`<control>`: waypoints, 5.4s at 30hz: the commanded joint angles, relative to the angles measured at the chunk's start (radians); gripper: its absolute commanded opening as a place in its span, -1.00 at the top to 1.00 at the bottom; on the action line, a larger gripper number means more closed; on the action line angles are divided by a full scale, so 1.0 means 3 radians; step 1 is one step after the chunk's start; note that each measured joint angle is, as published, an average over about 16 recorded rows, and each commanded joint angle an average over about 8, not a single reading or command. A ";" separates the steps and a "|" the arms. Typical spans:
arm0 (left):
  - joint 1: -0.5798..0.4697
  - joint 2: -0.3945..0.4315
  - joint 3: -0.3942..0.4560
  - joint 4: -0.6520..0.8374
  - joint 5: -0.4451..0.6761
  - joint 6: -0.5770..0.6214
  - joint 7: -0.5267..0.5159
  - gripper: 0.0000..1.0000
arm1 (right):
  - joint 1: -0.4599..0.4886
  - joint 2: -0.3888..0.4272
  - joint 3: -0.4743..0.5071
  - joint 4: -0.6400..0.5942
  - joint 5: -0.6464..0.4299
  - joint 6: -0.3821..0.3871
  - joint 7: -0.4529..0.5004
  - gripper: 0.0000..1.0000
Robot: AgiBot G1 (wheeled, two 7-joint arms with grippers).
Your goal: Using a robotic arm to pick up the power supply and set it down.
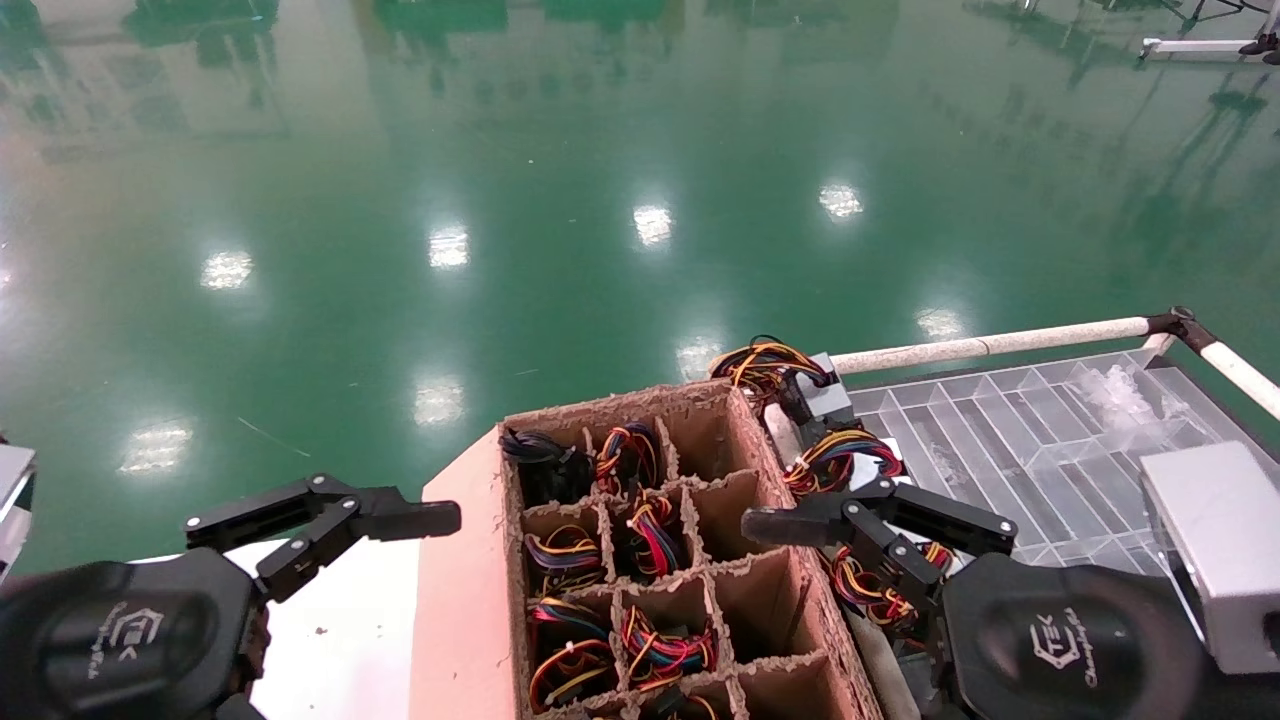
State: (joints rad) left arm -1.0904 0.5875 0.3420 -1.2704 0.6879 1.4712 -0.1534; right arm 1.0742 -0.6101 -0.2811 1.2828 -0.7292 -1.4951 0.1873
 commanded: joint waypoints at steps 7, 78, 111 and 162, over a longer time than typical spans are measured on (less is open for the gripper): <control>0.0000 0.0000 0.0000 0.0000 0.0000 0.0000 0.0000 1.00 | 0.0000 0.0000 0.0000 0.0000 0.0000 0.0000 0.0000 -1.00; -0.0002 -0.0001 0.0004 0.0001 -0.0002 0.0000 0.0002 -1.00 | 0.0524 -0.0725 -0.0933 -0.0856 -0.1692 0.0109 0.0004 1.00; -0.0002 -0.0002 0.0006 0.0001 -0.0004 -0.0001 0.0003 -1.00 | 0.1798 -0.0416 -0.0200 -0.1277 -0.0747 -0.0115 -0.0033 1.00; -0.0003 -0.0003 0.0008 0.0001 -0.0005 -0.0002 0.0004 -1.00 | 0.2795 -0.1199 -0.0485 -0.4325 -0.1787 0.1729 -0.1419 1.00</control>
State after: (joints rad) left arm -1.0912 0.5867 0.3446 -1.2700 0.6862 1.4705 -0.1521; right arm 1.9157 -0.9705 -0.4294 -0.0134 -1.2693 -0.9751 -0.2383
